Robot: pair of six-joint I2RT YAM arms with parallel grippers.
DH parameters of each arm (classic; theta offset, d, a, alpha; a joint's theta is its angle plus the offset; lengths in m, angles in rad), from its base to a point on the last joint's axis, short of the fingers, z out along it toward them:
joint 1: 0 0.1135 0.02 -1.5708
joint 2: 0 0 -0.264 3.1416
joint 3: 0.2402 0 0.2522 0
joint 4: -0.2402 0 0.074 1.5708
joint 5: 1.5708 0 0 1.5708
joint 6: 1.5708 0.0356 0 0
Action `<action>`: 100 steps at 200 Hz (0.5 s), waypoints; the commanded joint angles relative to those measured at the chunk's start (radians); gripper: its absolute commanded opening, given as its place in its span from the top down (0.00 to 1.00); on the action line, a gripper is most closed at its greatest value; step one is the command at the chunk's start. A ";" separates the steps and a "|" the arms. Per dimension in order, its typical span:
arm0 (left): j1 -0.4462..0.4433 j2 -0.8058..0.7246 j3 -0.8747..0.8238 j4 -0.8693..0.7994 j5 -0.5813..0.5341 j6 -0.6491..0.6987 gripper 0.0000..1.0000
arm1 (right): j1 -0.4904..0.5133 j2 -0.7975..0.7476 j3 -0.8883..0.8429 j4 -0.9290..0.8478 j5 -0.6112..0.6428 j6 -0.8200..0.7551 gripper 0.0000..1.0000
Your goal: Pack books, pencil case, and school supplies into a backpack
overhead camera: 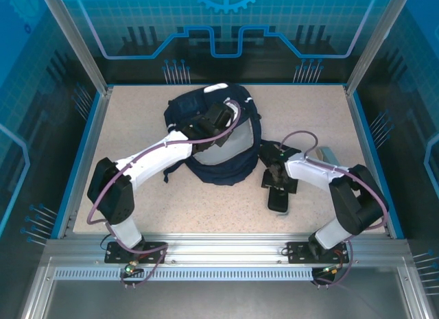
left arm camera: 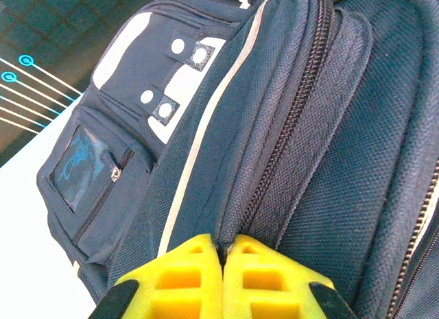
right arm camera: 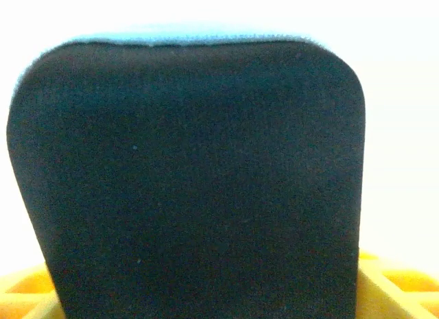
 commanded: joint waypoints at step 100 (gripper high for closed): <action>0.018 -0.040 -0.012 0.032 -0.019 -0.072 1.00 | 0.162 -0.070 -0.048 -0.064 -0.013 0.023 0.00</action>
